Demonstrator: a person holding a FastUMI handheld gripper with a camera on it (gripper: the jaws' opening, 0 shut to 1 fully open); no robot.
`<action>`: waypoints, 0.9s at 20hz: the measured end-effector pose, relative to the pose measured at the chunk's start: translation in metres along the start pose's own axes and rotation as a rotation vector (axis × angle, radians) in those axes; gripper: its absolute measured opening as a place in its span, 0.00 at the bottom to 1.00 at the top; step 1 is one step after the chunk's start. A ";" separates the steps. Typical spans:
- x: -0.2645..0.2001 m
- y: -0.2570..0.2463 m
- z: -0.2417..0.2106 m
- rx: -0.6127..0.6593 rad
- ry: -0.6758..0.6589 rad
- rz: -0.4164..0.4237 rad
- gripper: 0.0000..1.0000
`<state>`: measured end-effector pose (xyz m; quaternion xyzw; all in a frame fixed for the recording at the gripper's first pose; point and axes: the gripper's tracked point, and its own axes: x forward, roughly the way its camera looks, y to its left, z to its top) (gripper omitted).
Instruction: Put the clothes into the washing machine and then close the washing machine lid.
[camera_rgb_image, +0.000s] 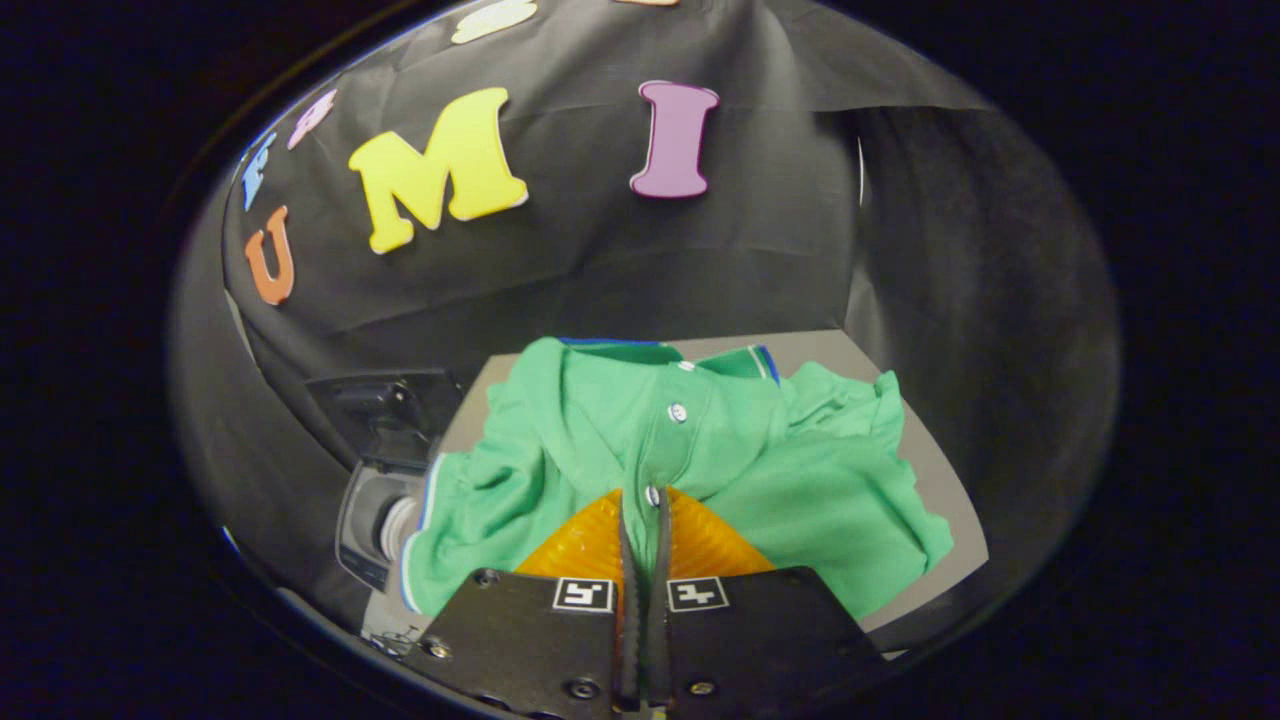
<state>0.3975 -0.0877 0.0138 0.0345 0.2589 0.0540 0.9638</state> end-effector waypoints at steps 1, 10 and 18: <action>-0.009 0.010 0.008 0.006 -0.017 0.022 0.07; -0.043 0.134 0.039 -0.043 -0.067 0.279 0.07; -0.028 0.259 0.023 -0.171 -0.022 0.460 0.07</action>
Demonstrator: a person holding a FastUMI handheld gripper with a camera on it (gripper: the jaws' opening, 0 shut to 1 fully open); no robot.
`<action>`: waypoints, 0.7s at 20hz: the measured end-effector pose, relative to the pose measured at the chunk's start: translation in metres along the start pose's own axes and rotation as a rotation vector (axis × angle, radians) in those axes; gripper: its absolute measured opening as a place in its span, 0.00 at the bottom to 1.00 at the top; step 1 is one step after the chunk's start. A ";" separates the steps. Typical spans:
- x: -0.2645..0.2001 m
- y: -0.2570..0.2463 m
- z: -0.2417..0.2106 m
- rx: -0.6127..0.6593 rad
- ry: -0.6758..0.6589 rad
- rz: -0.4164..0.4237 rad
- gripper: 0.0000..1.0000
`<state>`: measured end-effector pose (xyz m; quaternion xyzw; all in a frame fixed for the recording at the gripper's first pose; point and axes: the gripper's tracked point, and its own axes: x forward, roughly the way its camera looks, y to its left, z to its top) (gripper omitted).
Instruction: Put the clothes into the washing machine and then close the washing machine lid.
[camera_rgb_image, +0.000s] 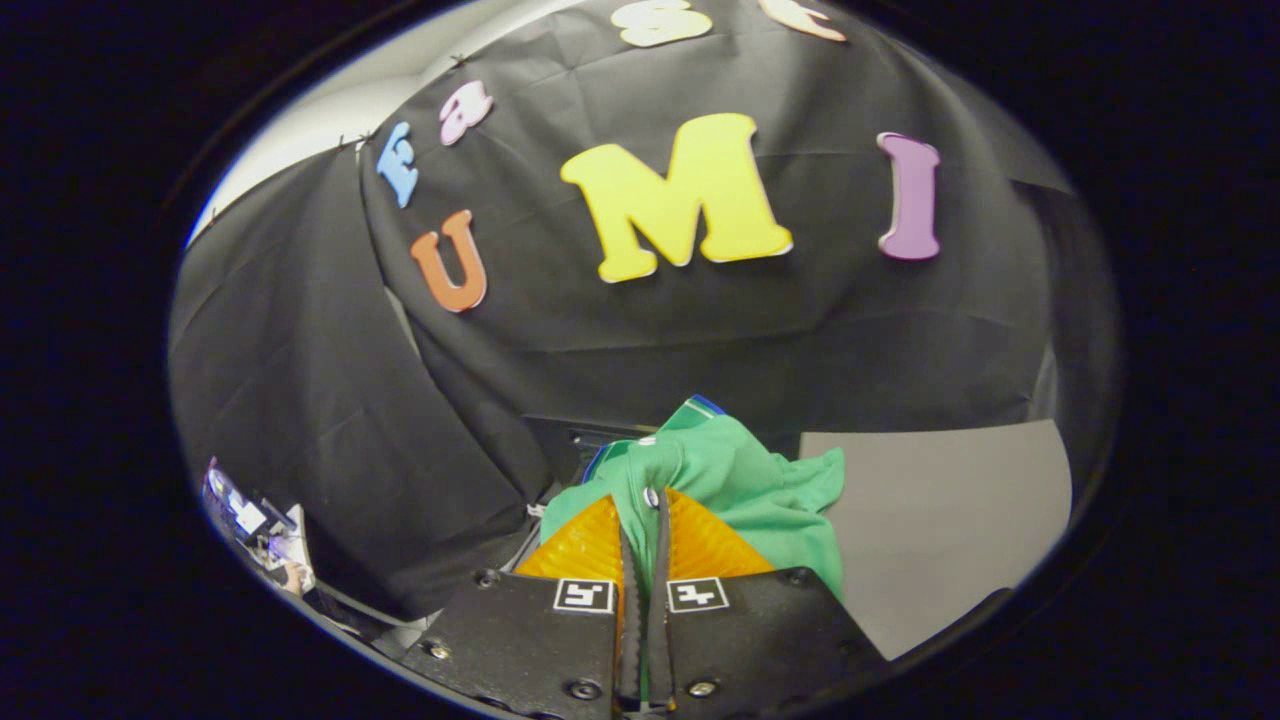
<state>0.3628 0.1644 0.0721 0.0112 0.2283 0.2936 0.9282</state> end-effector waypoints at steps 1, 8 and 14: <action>0.011 0.011 -0.001 -0.011 0.009 0.018 0.07; 0.086 0.066 -0.028 -0.053 0.084 0.101 0.07; 0.136 0.089 -0.052 -0.072 0.131 0.108 0.07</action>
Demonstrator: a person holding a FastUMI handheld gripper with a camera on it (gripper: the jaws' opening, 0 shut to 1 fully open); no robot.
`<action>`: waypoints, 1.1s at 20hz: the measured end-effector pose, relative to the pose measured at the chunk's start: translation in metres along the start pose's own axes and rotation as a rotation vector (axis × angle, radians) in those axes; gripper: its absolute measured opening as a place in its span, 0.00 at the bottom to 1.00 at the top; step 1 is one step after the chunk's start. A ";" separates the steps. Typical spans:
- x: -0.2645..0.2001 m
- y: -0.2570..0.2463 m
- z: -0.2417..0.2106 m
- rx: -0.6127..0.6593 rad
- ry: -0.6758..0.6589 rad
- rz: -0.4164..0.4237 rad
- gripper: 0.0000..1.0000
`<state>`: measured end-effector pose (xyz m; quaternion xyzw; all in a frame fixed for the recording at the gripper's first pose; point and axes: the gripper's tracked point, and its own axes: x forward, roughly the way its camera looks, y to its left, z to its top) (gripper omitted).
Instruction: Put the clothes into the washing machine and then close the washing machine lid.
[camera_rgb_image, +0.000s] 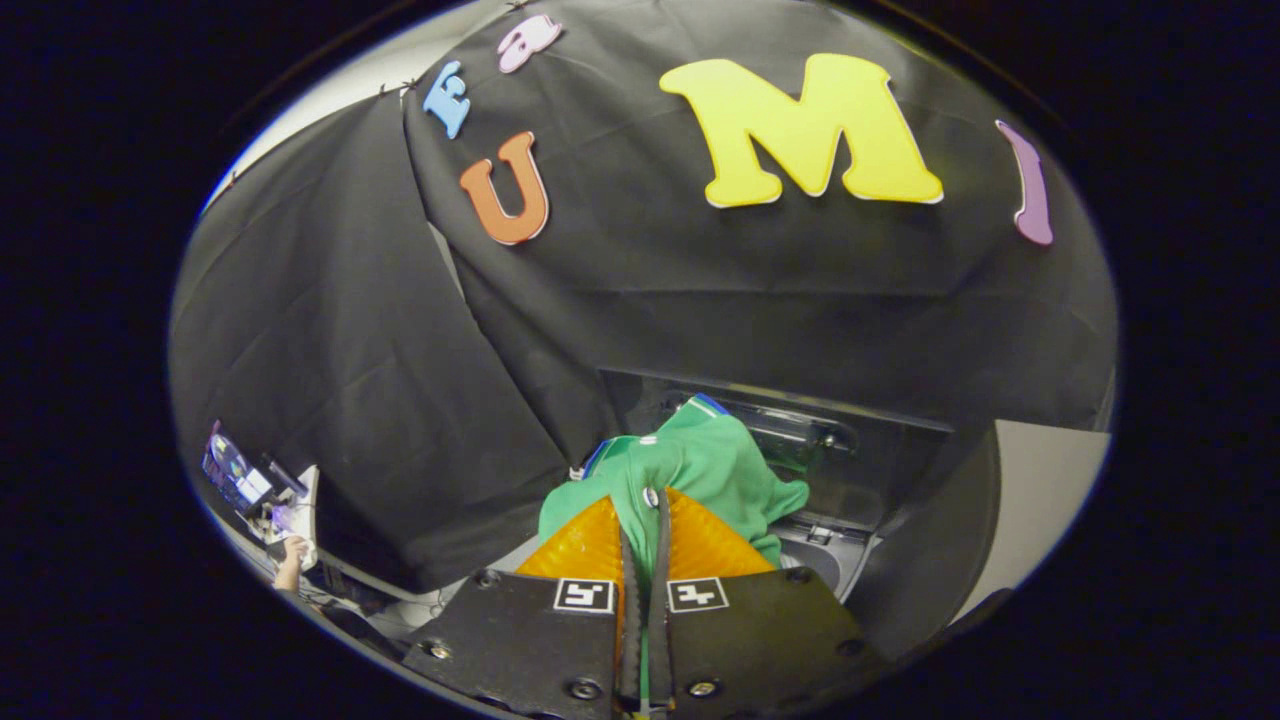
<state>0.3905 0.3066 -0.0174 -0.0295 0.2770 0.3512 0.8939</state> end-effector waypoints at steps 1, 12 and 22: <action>0.006 0.001 -0.003 0.001 0.007 0.002 0.07; 0.080 -0.014 -0.070 -0.013 0.102 -0.086 0.07; 0.123 -0.040 -0.127 0.006 0.157 -0.169 0.07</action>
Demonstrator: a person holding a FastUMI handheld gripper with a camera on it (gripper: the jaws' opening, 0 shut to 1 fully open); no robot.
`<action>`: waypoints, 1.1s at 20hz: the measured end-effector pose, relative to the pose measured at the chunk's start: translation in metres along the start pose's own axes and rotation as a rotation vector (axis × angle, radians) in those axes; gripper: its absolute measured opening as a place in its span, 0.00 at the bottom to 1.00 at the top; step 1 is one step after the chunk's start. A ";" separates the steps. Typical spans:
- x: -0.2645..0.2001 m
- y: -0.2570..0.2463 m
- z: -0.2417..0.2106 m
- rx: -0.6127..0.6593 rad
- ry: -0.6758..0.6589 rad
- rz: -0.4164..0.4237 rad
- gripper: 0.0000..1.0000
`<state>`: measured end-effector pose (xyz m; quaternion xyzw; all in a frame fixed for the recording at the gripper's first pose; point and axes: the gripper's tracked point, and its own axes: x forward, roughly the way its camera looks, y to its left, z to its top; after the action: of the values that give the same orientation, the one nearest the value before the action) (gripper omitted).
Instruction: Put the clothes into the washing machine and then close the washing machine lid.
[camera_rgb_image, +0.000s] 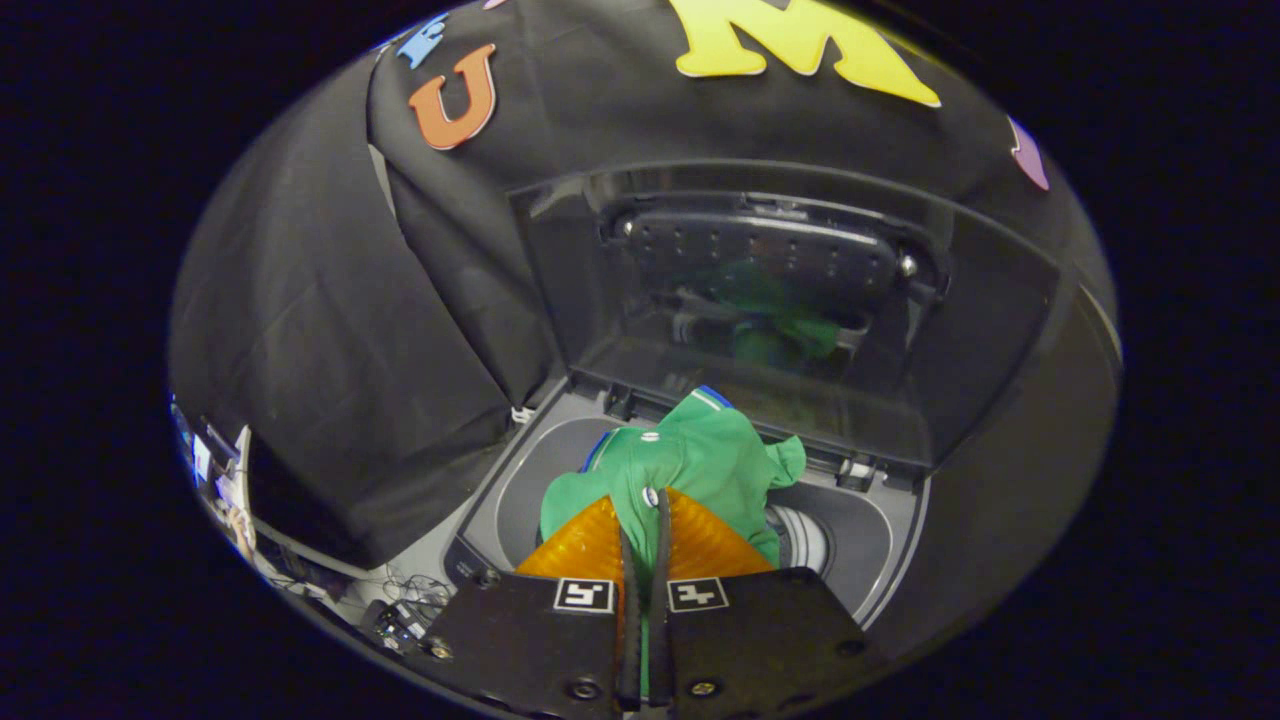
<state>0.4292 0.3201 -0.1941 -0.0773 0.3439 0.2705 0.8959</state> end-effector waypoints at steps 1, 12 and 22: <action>0.006 -0.002 -0.004 0.000 0.005 -0.007 0.07; 0.049 -0.010 -0.039 -0.024 0.068 -0.050 0.07; 0.052 -0.017 -0.048 -0.020 0.101 -0.062 0.29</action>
<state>0.4433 0.3126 -0.2650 -0.1105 0.3834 0.2419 0.8845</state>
